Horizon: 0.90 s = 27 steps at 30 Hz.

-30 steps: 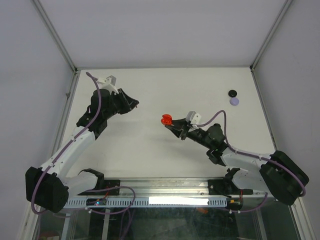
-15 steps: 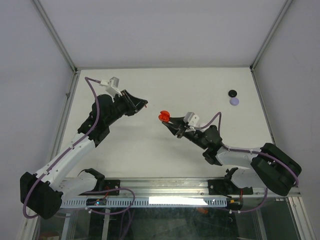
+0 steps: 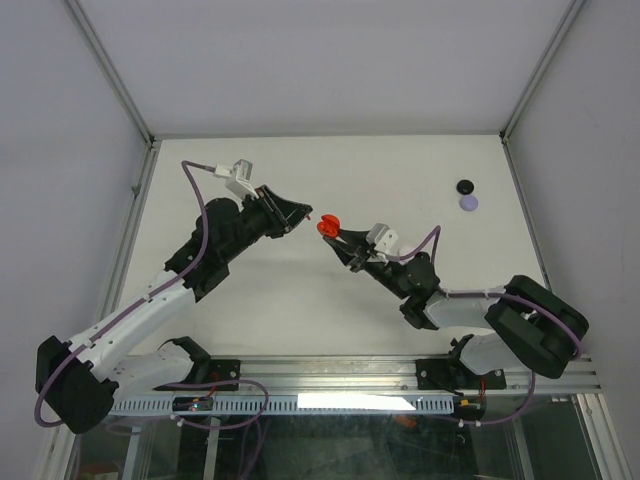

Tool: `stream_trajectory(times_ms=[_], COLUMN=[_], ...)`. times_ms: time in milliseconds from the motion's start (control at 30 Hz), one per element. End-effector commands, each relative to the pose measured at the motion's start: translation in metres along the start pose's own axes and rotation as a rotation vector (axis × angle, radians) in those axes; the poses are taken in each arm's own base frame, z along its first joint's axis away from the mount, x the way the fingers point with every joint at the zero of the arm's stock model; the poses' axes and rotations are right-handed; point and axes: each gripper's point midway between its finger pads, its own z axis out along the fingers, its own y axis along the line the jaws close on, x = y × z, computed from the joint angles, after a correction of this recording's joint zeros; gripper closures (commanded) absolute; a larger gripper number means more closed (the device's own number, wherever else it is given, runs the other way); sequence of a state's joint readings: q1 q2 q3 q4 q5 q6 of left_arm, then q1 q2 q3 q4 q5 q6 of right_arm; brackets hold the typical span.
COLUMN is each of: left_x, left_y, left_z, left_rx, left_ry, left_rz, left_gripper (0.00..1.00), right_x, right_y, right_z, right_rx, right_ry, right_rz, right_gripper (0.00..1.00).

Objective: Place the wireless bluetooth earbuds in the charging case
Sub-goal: Place the earbud in the charging case.

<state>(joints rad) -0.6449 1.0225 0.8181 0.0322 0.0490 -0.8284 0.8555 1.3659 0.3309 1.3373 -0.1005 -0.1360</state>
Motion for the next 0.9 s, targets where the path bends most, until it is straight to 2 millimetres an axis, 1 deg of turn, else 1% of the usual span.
stream_trajectory(times_ms=[0, 167, 400, 600, 867], left_x=[-0.012, -0.002, 0.006, 0.007, 0.017], left_y=[-0.013, -0.013, -0.023, -0.031, -0.022], left_z=[0.0, 0.005, 0.012, 0.013, 0.02], left_rx=[0.023, 0.012, 0.031, 0.05, 0.013], left_ry=[-0.086, -0.085, -0.083, -0.1, -0.093], left_rz=[-0.01, -0.014, -0.016, -0.023, -0.02], left_gripper=[0.94, 0.94, 0.94, 0.94, 0.94], right_x=[-0.042, -0.043, -0.041, -0.037, -0.041], right_y=[-0.016, -0.014, -0.014, -0.015, -0.015], right_z=[0.011, 0.01, 0.01, 0.011, 0.01], right_rx=[0.08, 0.076, 0.08, 0.089, 0.09], right_ry=[-0.153, -0.159, -0.152, -0.141, -0.157], right_rz=[-0.038, -0.038, -0.043, -0.054, -0.054], right_gripper=[1.0, 1.0, 1.0, 1.0, 1.0])
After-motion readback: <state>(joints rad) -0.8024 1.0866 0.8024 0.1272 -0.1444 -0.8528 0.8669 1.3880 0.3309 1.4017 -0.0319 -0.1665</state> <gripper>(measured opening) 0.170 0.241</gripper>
